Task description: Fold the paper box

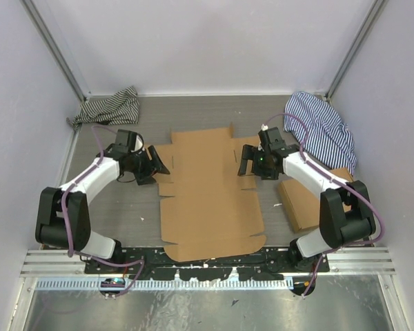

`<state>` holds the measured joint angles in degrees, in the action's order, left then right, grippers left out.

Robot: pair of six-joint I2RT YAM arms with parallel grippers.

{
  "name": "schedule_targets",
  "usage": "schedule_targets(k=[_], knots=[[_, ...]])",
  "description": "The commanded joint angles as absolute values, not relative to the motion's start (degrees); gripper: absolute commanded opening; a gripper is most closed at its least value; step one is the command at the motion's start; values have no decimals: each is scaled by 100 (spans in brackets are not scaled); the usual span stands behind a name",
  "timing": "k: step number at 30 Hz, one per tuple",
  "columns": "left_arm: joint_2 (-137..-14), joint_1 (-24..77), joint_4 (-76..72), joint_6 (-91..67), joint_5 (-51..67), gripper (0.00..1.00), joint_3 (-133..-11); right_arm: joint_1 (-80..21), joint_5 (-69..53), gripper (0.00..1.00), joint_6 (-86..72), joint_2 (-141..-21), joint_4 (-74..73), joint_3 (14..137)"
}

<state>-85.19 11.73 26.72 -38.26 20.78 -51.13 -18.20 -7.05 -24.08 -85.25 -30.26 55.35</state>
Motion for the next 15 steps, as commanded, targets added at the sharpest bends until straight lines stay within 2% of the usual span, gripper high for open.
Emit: schedule_targets(k=[1, 15], knots=[[-8188, 1172, 2898, -3683, 1987, 73, -5075, -1802, -331, 100, -2618, -8219, -2569, 5453], [-8754, 1547, 3138, -3323, 1339, 67, -4794, -1802, -140, 100, -2838, -8153, -2409, 5414]])
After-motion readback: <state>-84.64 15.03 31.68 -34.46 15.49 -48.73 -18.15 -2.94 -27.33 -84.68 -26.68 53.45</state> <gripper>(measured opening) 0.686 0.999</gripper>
